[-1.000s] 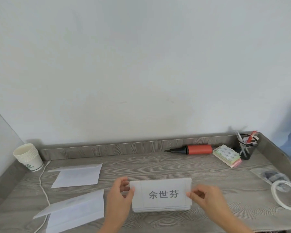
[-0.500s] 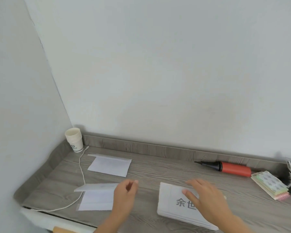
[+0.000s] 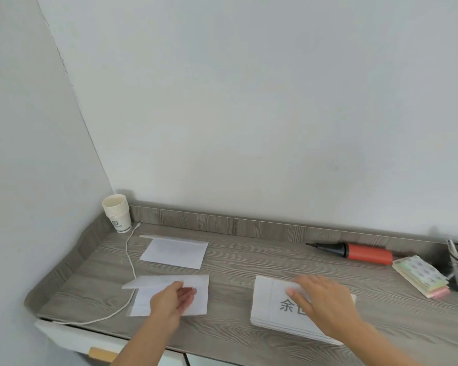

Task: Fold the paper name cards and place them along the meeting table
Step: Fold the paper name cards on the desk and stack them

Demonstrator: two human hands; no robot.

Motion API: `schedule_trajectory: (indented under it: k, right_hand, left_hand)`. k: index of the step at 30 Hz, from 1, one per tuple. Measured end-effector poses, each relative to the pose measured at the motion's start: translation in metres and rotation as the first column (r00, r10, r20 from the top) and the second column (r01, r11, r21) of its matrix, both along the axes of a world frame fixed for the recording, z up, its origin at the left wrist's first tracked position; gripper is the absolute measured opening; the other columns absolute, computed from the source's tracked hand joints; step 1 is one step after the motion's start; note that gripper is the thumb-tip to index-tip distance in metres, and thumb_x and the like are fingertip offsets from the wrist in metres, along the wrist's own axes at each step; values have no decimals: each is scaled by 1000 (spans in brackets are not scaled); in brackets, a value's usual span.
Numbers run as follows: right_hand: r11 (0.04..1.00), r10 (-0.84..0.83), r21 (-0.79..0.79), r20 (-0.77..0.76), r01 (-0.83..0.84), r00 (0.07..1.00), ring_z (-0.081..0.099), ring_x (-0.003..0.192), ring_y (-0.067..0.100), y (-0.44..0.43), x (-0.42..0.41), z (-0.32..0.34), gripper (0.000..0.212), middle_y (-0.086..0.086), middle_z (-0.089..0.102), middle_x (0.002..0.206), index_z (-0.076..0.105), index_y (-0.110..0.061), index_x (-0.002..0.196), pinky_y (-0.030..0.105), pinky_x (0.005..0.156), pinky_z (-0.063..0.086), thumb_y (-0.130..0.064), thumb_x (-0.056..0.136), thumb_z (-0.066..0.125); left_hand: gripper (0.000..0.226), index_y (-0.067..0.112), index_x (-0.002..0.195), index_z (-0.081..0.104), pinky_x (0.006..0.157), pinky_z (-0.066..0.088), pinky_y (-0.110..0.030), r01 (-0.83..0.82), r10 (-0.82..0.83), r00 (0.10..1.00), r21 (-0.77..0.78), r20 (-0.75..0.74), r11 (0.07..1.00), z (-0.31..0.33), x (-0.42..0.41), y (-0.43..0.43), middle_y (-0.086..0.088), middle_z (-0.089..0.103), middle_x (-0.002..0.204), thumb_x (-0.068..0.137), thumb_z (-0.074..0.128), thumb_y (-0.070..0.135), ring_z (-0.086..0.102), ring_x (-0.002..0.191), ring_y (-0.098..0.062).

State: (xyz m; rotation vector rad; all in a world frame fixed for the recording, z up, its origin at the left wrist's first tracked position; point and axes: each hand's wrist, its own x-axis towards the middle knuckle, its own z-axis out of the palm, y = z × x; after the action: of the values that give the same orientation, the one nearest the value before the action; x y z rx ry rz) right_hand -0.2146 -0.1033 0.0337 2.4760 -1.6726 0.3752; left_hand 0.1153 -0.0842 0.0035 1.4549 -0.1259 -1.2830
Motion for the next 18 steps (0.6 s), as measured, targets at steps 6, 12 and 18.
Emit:
schedule_trajectory:
  k: [6, 12, 18]
  right_hand:
    - [952, -129, 304, 334, 23, 934, 54, 108, -2, 5, -4, 27, 78, -24, 60, 116, 59, -34, 121, 20, 88, 39, -79, 74, 16]
    - [902, -287, 415, 783, -121, 551, 60, 103, -6, 7, -9, 66, 41, -20, 67, 112, 61, -35, 119, 24, 91, 48, -54, 82, 63]
    - [853, -338, 437, 879, -285, 335, 73, 92, 21, 6, -28, 78, 21, 7, 76, 101, 68, -12, 107, 39, 79, 60, -15, 86, 69]
  left_hand:
    - [7, -3, 84, 55, 44, 55, -23, 144, -152, 988, -252, -11, 957, 50, -34, 8, -22, 64, 73, 89, 52, -6, 69, 58, -25]
    - [8, -3, 87, 67, 51, 56, -26, 434, -402, 901, -380, 164, 817, 82, -93, 16, -23, 75, 84, 86, 58, -4, 73, 67, -24]
    - [20, -7, 97, 68, 52, 56, -28, 638, -641, 757, -358, 128, 682, 80, -151, 14, -29, 72, 91, 78, 65, -1, 72, 70, -27]
